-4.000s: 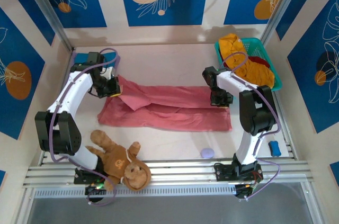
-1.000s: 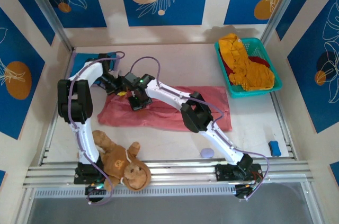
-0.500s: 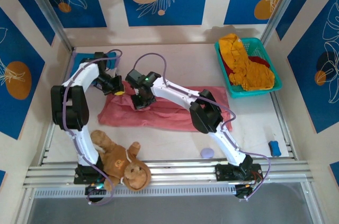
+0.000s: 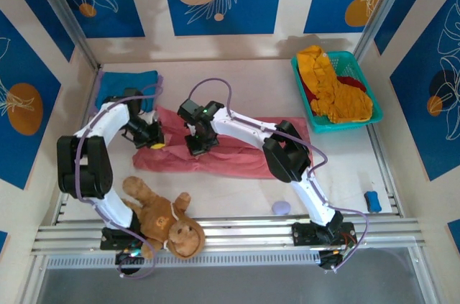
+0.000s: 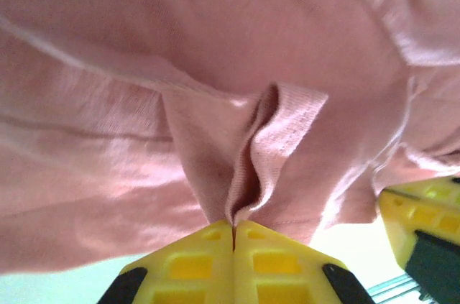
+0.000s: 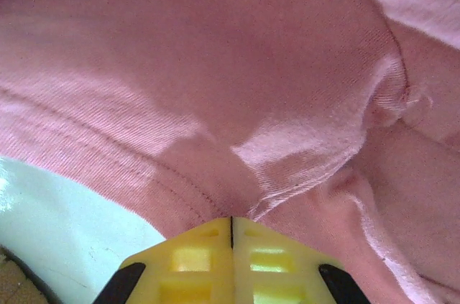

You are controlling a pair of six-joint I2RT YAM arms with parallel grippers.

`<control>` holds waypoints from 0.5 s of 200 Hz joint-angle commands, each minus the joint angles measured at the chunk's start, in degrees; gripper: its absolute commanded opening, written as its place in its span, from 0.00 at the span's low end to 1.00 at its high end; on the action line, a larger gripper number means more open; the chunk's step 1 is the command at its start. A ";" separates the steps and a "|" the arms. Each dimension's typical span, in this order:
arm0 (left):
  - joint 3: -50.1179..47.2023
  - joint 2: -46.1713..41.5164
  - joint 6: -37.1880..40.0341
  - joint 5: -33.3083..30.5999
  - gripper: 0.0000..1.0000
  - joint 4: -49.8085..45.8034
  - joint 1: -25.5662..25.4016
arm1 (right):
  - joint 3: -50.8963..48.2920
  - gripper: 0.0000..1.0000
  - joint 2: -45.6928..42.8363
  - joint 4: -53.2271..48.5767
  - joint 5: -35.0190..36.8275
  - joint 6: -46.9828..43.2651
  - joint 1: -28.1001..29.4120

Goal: Fold and stack the t-shirts

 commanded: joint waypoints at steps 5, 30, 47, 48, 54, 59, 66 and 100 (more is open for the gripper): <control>-2.62 -4.40 -0.44 -3.95 0.00 -2.49 0.07 | -1.38 0.00 -3.15 -0.43 -3.11 -0.41 -0.07; -5.93 -6.73 -1.69 -4.44 0.07 -2.23 0.07 | -1.66 0.00 -3.06 -0.74 -3.85 -0.84 -0.03; -8.02 -7.93 -2.78 -4.48 0.12 -1.44 0.07 | -1.53 0.00 -2.95 -1.44 -4.42 -1.04 -0.04; -8.14 -8.01 -2.88 -4.36 0.13 -1.38 0.07 | -1.51 0.00 -2.95 -1.48 -4.48 -1.04 -0.01; -8.87 -8.35 -3.36 -3.88 0.21 -1.02 0.07 | -1.25 0.00 -2.77 -2.14 -4.99 -1.14 -0.08; -9.40 -8.81 -3.80 -3.83 0.32 -0.84 0.07 | -1.21 0.01 -2.82 -2.52 -5.18 -1.21 -0.09; -10.02 -9.48 -4.34 -3.98 0.40 -0.53 0.07 | -1.43 0.06 -3.09 -2.59 -5.16 -1.22 -0.13; -10.78 -12.67 -5.36 -5.71 0.42 -1.34 0.07 | -4.87 0.19 -6.97 -1.01 -5.24 -1.35 -0.37</control>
